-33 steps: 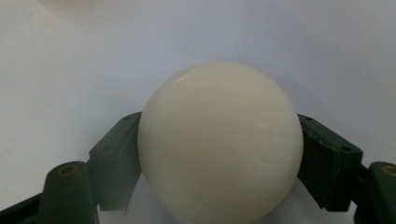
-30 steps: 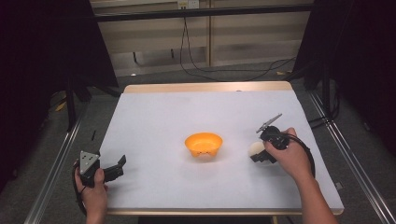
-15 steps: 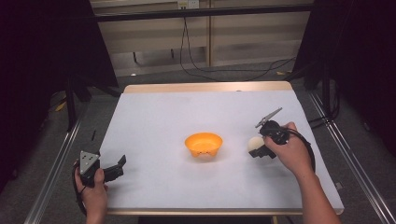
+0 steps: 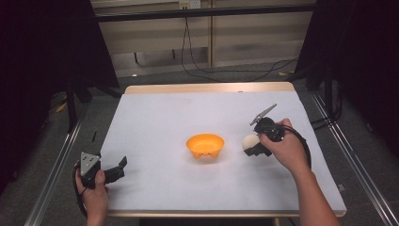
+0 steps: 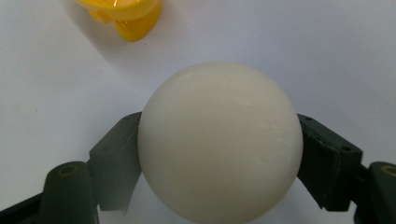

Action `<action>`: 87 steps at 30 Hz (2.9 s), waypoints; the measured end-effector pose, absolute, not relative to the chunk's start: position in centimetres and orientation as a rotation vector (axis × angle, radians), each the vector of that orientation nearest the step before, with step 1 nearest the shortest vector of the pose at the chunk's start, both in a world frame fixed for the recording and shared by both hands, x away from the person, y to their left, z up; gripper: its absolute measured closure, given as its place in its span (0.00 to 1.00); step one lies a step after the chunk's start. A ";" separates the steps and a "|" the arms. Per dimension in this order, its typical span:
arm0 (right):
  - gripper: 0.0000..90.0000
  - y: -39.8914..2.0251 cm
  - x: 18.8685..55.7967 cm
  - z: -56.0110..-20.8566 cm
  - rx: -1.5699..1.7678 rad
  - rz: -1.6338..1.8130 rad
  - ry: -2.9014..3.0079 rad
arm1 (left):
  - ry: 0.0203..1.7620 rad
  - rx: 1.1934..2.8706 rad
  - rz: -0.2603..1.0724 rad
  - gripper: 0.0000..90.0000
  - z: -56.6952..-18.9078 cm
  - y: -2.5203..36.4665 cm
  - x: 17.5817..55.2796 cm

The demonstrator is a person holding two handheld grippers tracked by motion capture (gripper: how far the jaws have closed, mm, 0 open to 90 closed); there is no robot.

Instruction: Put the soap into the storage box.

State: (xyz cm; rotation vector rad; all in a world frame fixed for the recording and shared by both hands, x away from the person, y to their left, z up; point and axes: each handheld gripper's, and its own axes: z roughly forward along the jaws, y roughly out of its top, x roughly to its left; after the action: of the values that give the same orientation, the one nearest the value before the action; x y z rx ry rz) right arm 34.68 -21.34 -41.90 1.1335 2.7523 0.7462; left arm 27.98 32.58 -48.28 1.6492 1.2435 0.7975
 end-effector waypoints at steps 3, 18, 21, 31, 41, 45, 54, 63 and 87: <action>0.26 -20.9 34.8 -41.5 1.128 0.748 2.756 | 1.244 1.649 0.797 0.00 -48.3 32.6 28.0; 0.26 -18.4 35.5 -40.4 1.075 0.768 2.778 | 1.248 1.646 0.793 0.00 -48.3 32.6 28.0; 0.26 -17.7 35.7 -40.0 1.060 0.769 2.788 | 1.251 1.645 0.795 0.00 -48.3 32.6 28.0; 0.26 -16.3 36.3 -39.4 1.024 0.800 2.797 | 1.253 1.644 0.794 0.00 -48.3 32.6 28.0; 0.26 -14.9 36.7 -39.2 0.992 0.798 2.816 | 1.252 1.646 0.793 0.00 -48.3 32.6 28.0; 0.26 -14.2 37.0 -39.3 0.969 0.799 2.827 | 1.253 1.646 0.793 0.00 -48.3 32.6 28.0; 0.26 -13.0 37.3 -39.2 0.950 0.807 2.839 | 1.252 1.646 0.792 0.00 -48.3 32.6 28.0; 0.26 -11.7 37.7 -39.3 0.919 0.805 2.858 | 1.249 1.646 0.787 0.00 -48.3 32.7 28.0; 0.26 -8.6 38.2 -40.3 0.859 0.755 2.907 | 1.251 1.646 0.786 0.00 -48.3 32.7 28.0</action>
State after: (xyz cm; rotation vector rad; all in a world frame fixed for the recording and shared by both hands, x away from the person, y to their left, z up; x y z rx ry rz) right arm 38.23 -8.59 -40.28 0.8594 2.9070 0.7551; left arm 28.04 32.69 -48.27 1.6458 1.2506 0.7860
